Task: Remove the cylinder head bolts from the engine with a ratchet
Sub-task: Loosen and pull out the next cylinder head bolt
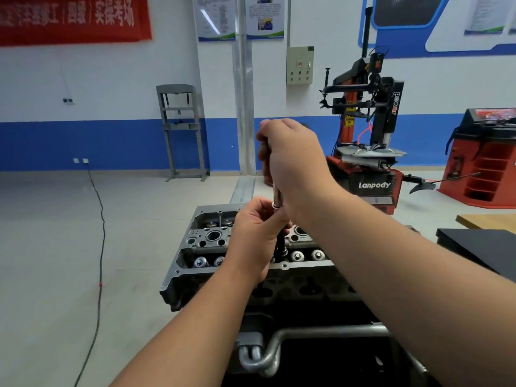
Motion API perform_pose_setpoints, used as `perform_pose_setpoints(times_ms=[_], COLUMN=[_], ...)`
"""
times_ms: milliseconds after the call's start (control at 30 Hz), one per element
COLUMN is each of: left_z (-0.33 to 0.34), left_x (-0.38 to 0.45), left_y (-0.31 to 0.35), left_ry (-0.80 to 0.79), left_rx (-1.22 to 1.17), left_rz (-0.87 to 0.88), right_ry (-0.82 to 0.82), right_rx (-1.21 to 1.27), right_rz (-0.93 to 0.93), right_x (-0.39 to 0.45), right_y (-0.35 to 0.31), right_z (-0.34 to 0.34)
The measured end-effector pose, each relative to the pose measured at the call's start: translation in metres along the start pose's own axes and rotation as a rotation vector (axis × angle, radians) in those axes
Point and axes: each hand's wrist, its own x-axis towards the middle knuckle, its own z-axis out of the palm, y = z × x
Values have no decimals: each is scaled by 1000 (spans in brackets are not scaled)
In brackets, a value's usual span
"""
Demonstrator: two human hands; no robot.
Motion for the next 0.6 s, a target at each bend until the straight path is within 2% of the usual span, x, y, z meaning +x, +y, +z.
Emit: perform_pose_setpoints(times_ms=[67,133,233,300,600], left_z=[0,-2,-4,-4,-4], left_x=[0,-1,-3,-4,-4], left_y=[0,-1,-2,0,3], left_ry=[2,-18,-76,-110,-121], left_rx=[20,23,53,41,-32], left_rz=[-1,-13,-31,-44,-93], right_ry=[47,2,-338,-452,-466], right_rx=[-24,37,192,205,277], right_rz=[-45,-19,174,198,150], right_x=[-1,4,16,21,21], right_y=[3,2,-5,-5,3], right_z=[5,0,-17,-25,-27])
